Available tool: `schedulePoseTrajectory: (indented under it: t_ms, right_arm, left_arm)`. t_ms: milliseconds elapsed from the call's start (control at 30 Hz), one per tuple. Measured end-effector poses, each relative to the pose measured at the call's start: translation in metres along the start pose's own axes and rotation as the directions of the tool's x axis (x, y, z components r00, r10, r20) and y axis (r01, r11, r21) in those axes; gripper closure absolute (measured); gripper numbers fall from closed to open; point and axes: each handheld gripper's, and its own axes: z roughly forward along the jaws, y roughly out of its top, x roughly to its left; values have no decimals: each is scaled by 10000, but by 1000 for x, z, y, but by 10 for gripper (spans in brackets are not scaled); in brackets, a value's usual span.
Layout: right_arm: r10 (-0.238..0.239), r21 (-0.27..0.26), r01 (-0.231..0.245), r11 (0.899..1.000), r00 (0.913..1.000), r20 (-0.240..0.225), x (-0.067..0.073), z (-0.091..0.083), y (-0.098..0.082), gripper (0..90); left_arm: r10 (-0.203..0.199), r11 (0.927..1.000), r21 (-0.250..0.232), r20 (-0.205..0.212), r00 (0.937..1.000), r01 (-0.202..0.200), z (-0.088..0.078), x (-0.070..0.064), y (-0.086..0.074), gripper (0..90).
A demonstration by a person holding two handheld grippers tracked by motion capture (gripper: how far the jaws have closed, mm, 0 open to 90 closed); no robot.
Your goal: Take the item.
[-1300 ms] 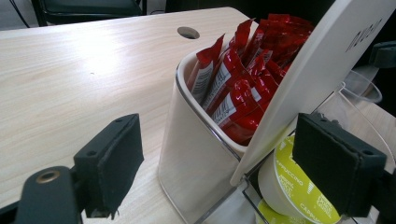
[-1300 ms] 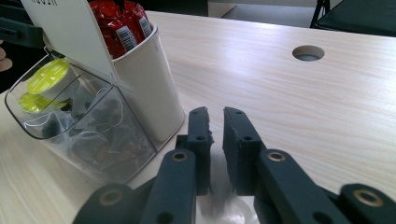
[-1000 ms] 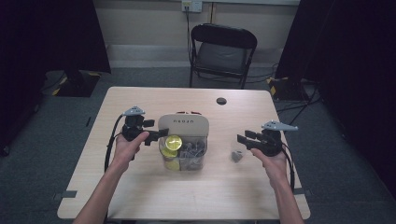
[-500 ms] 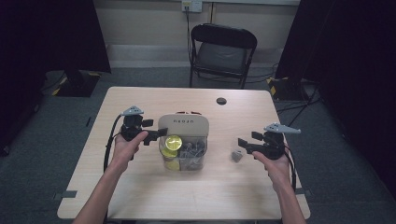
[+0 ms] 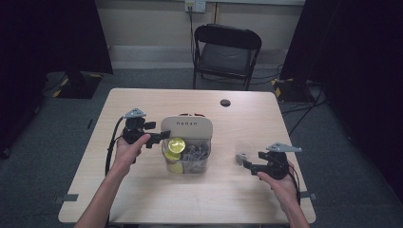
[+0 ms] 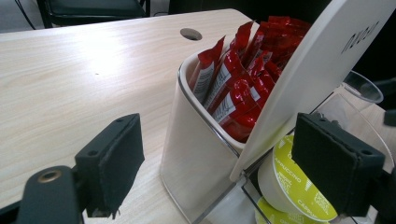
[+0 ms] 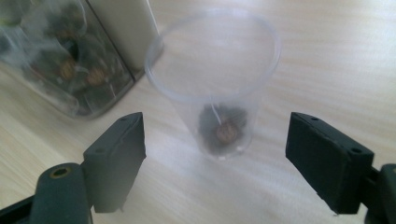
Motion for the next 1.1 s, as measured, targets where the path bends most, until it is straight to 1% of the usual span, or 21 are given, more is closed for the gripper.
schedulePoseTrajectory:
  t_ms: [100, 167, 233, 333, 400, 433, 467, 500, 567, 600, 633, 667, 700, 767, 800, 867, 933, 1033, 1100]
  right_arm:
    - [103, 327, -103, 9994, 9999, -6, -2, 7, -9, 188]
    - [87, 569, -96, 9983, 9998, 162, -3, 11, -13, 180]
    - [-7, 774, -15, 9970, 9996, 280, -5, 14, -16, 188]
    - [-216, 1082, 168, 9940, 9988, 441, -7, 19, -21, 188]
    - [-464, 1326, 389, 9904, 9975, 536, -7, 22, -23, 193]
    - [-563, 1435, 472, 9885, 9966, 597, -6, 24, -25, 200]
    - [-702, 1527, 588, 9865, 9951, 703, -5, 25, -26, 214]
    - [-789, 1578, 653, 9853, 9936, 810, -5, 26, -26, 235]
    - [-855, 1578, 697, 9850, 9917, 957, -5, 28, -28, 233]
    - [-832, 1728, 650, 9828, 9915, 1003, -5, 29, -29, 235]
    - [-1011, 1884, 804, 9788, 9895, 1033, -4, 30, -30, 232]
    - [-1081, 1854, 861, 9789, 9878, 1123, -3, 31, -31, 223]
    - [-1089, 1856, 862, 9788, 9873, 1158, -2, 32, -31, 221]
    - [-1208, 1841, 960, 9782, 9843, 1287, -1, 32, -32, 216]
    - [-1187, 1785, 934, 9795, 9834, 1373, 0, 33, -33, 197]
    - [-1191, 1578, 964, 9828, 9828, 1411, 0, 33, -35, 181]
    - [-1141, 1437, 930, 9852, 9826, 1463, 0, 33, -37, 173]
    - [-1168, 1153, 1002, 9883, 9822, 1474, 0, 34, -40, 166]
    - [-1096, 1016, 949, 9903, 9825, 1508, 0, 34, -41, 164]
  left_arm:
    - [-32, 10000, -36, -40, 10000, 32, -2, 1, 0, 164]
    - [-68, 9999, -76, -41, 10000, 67, -2, 3, -1, 164]
    - [-114, 9999, 1, -44, 9999, 114, -2, 4, -2, 165]
    - [-63, 10000, 57, -65, 10000, 63, -2, 4, -2, 165]
    - [-55, 10000, 13, 5, 10000, 55, -2, 4, -2, 165]
    - [-116, 9999, -36, 30, 9999, 116, -2, 3, -2, 165]
    - [-118, 9999, 3, 44, 9999, 118, -3, 3, -1, 165]
    - [-65, 10000, 7, 55, 10000, 65, -4, 2, -1, 165]
    - [85, 10000, 32, 70, 9999, -85, -7, 0, 0, 165]
    - [99, 9999, -42, 66, 9999, -99, -9, -1, 1, 165]
    - [131, 9999, -78, 29, 9999, -131, -11, -1, 2, 165]
    - [156, 9997, -171, -77, 9998, -158, -13, -1, 3, 165]
    - [81, 9996, -278, -131, 9999, -84, -14, 0, 3, 165]
    - [-33, 9995, -314, -164, 9999, 28, -17, 3, 3, 165]
    - [-46, 9994, -331, -176, 9998, 40, -17, 4, 3, 165]
    - [93, 9996, -251, -294, 9995, -101, -20, 6, 5, 176]
    - [64, 9991, -419, -232, 9997, -74, -25, 7, 8, 176]
    - [-17, 9983, -580, -313, 9995, -1, -30, 10, 10, 176]
    - [-88, 9979, -647, -411, 9991, 61, -31, 12, 10, 175]
